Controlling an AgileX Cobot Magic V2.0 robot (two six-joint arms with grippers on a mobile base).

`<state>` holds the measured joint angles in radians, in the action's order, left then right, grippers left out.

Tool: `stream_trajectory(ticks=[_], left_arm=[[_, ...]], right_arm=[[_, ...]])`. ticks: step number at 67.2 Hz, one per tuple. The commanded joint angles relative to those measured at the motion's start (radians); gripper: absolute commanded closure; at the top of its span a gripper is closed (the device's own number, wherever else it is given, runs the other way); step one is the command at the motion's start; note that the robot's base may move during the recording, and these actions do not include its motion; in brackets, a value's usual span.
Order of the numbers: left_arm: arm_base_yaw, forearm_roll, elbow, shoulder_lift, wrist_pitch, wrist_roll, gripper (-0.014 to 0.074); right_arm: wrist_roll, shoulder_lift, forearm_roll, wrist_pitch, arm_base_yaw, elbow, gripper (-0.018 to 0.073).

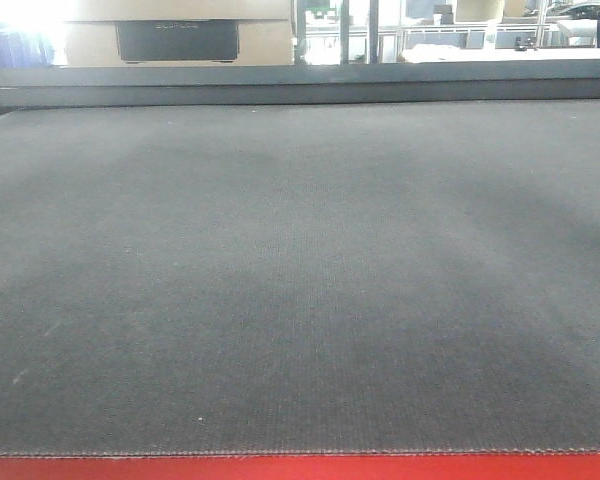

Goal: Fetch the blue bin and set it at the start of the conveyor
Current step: 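Hold the bin with both grippers while approaching the red-framed conveyor table, then lower the light-blue bin onto the grey conveyor with both grippers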

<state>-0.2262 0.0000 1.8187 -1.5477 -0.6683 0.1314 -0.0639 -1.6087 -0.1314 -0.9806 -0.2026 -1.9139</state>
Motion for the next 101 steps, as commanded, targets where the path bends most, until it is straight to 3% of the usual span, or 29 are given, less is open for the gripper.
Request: stream_trajectory(ticks=[1,51,75,101], left_arm=[[0.0,-0.014,0.008,0.016,0.06,0.005,0.0708],[0.0,-0.016,0.008,0.016,0.05,0.005,0.0708],[0.0,-0.016,-0.005,-0.059,-0.306,0.004,0.0708],[0.0,-0.014,-0.1,-0.25,-0.239,0.004,0.0708]], right_arm=[[0.031,0.013,0.015,0.028,0.001,-0.01,0.0712],[0.031,0.013,0.013,0.011,0.001,-0.01,0.0712],[0.031,-0.064,0.027,-0.079,0.001,-0.01,0.0712],[0.031,-0.304,0.027,-0.055,0.001,-0.007,0.0712]])
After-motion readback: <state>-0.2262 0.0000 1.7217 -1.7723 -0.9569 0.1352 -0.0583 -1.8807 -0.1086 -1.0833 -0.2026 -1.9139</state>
